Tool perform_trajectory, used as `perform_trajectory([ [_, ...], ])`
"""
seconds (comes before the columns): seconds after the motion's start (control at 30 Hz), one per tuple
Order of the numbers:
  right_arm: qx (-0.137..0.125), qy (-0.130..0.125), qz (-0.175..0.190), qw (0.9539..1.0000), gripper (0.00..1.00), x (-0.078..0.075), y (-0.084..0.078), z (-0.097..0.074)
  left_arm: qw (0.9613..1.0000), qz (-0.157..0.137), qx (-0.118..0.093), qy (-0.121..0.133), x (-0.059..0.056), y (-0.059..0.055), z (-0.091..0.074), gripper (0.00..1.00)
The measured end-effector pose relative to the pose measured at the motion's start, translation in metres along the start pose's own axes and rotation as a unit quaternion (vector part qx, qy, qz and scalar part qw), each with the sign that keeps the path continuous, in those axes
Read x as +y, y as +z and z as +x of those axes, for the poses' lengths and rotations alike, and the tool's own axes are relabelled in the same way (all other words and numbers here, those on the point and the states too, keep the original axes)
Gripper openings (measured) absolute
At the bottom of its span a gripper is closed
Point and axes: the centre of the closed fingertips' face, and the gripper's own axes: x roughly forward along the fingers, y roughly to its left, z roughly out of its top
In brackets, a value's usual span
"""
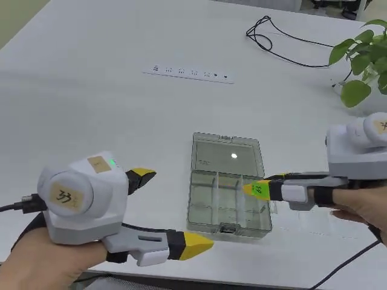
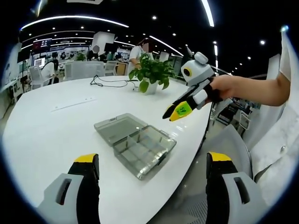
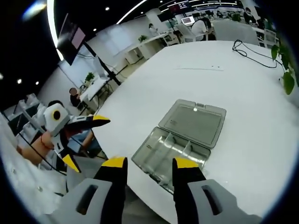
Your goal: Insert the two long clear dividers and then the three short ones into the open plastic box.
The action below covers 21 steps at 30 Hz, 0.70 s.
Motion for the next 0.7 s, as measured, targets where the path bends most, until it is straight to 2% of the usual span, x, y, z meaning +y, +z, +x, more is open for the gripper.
perform_trajectory([
  [0.03,0.003,0.0,-0.002,1.0,0.4,-0.002,-0.002,-0.002,1.0,-0.001,-0.002,0.001,0.0,0.001,0.0,0.98],
  [0.1,0.011,-0.006,-0.038,0.9992,0.41,-0.008,-0.005,-0.006,1.0,-0.002,-0.005,0.002,0.002,0.001,-0.001,0.97],
  [0.27,0.031,-0.009,-0.074,0.9968,0.43,-0.017,-0.011,-0.012,1.0,-0.002,-0.004,0.004,0.005,0.0,-0.005,0.97],
  [0.37,0.046,-0.012,-0.12,0.9916,0.43,-0.025,-0.015,-0.016,1.0,-0.003,-0.005,0.005,0.007,-0.001,-0.006,0.97],
  [0.43,0.044,-0.012,-0.167,0.985,0.5,-0.028,-0.014,-0.017,1.0,-0.004,-0.005,0.005,0.007,-0.001,-0.006,0.97],
  [0.47,0.07,-0.015,-0.17,0.9829,0.53,-0.033,-0.022,-0.019,1.0,-0.003,-0.005,0.005,0.007,-0.001,-0.005,0.97],
  [0.53,0.075,-0.01,-0.196,0.9777,0.55,-0.036,-0.023,-0.02,1.0,-0.004,-0.005,0.004,0.008,-0.001,-0.005,0.98],
  [0.6,0.086,-0.005,-0.196,0.9769,0.56,-0.039,-0.028,-0.021,1.0,-0.005,-0.004,0.003,0.009,-0.002,-0.004,0.98],
  [0.7,0.111,-0.004,-0.236,0.9653,0.58,-0.048,-0.035,-0.023,1.0,-0.004,-0.003,0.002,0.009,-0.002,-0.003,0.98],
])
